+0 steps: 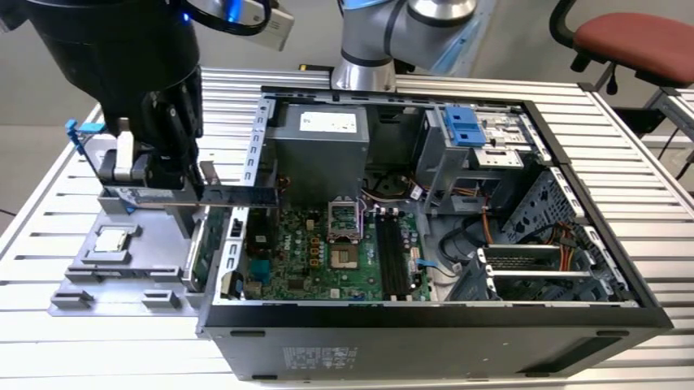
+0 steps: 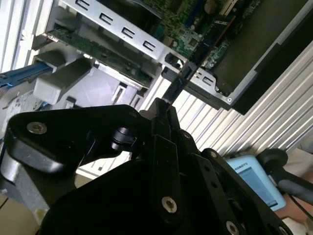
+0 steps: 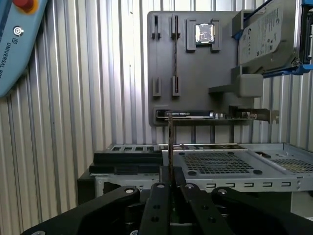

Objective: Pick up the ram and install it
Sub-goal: 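Pick up the ram and move it above insertion slot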

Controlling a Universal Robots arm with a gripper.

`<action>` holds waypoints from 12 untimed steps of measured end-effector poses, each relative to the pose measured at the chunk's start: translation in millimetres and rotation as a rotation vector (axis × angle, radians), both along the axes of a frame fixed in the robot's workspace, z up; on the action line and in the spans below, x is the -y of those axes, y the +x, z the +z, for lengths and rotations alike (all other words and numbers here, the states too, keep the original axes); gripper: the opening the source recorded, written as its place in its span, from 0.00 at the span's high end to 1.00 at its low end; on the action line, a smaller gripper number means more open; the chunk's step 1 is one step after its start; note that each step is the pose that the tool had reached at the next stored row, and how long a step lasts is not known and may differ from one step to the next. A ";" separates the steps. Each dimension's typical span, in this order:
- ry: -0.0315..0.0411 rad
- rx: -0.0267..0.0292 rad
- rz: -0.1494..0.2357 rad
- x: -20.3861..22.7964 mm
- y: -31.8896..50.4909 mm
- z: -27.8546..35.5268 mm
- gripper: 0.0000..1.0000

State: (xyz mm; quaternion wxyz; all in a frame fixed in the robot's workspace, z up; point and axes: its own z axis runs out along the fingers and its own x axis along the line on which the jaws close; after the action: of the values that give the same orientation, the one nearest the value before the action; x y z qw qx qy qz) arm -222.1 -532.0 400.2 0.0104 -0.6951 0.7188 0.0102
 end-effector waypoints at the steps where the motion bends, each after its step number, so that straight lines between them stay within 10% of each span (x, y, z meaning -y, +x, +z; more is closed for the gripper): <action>1: 0.0000 0.0000 0.000 0.0 2.3 0.0 1.00; 12: 0.0000 0.0000 0.000 0.0 27.6 0.0 1.00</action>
State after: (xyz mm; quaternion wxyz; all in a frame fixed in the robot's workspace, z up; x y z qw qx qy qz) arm -194.4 -532.0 400.1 0.0105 -0.6951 0.7188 0.0102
